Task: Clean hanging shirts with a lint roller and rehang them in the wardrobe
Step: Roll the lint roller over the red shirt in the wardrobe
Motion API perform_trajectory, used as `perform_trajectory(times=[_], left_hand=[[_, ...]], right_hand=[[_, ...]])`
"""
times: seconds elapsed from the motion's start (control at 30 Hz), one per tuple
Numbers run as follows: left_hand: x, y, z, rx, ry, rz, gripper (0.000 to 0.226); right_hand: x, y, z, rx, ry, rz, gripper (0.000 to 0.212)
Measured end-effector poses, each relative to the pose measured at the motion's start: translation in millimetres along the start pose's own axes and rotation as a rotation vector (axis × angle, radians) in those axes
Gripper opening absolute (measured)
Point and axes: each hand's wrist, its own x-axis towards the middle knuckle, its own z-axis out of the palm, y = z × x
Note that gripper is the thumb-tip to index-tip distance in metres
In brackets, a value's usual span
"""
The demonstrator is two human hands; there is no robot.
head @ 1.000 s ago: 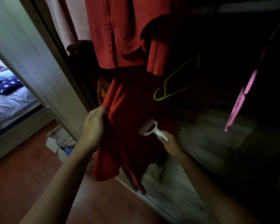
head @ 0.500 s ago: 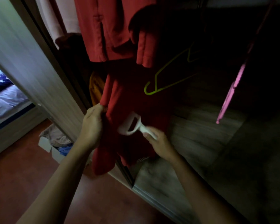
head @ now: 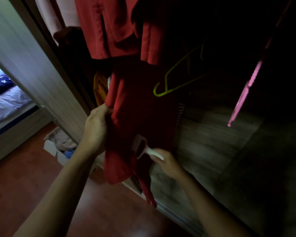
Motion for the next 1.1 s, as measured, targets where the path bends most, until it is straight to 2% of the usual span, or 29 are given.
perform_trajectory(times=[0.17,0.27,0.37,0.47,0.53,0.63,0.7,0.83,0.93,0.97,1.1], left_hand=[[-4.0,5.5,0.7,-0.028,0.011,-0.039,0.020],[-3.6,6.7,0.2,-0.028,0.077,-0.038,0.017],[-5.0,9.4,-1.0,-0.010,0.065,-0.032,0.018],[-6.9,11.4,1.1,0.025,0.013,-0.018,0.020],[-7.9,11.0,3.9,-0.002,-0.012,-0.036,0.013],[-8.6,12.1,7.7,-0.001,-0.037,-0.055,0.017],[-6.7,12.8,8.4,0.000,-0.062,-0.052,0.018],[-2.5,14.5,7.3,-0.043,-0.070,-0.074,0.017],[-1.5,12.0,5.6,-0.055,-0.063,-0.084,0.011],[-2.1,11.1,5.0,-0.058,-0.065,-0.089,0.011],[-3.6,8.3,2.0,-0.075,-0.065,-0.118,0.018]], right_hand=[[3.4,72.9,9.9,-0.190,-0.086,0.160,0.017],[21.3,71.8,-8.3,-0.202,-0.040,0.204,0.019],[46.1,33.0,-40.8,-0.216,0.134,0.111,0.017],[60.6,-26.1,-75.1,-0.118,0.309,-0.002,0.008],[66.5,-65.3,-91.0,-0.032,0.396,-0.075,0.008],[77.8,-104.5,-108.5,0.064,0.528,-0.104,0.027],[84.7,-115.7,-115.0,0.120,0.567,-0.091,0.024],[90.7,-98.1,-102.7,0.028,0.505,-0.062,0.020],[86.6,-50.0,-83.5,-0.038,0.441,-0.055,0.011],[87.3,-26.5,-78.4,-0.072,0.420,-0.037,0.014],[84.2,48.4,-56.6,-0.217,0.305,0.221,0.026]])
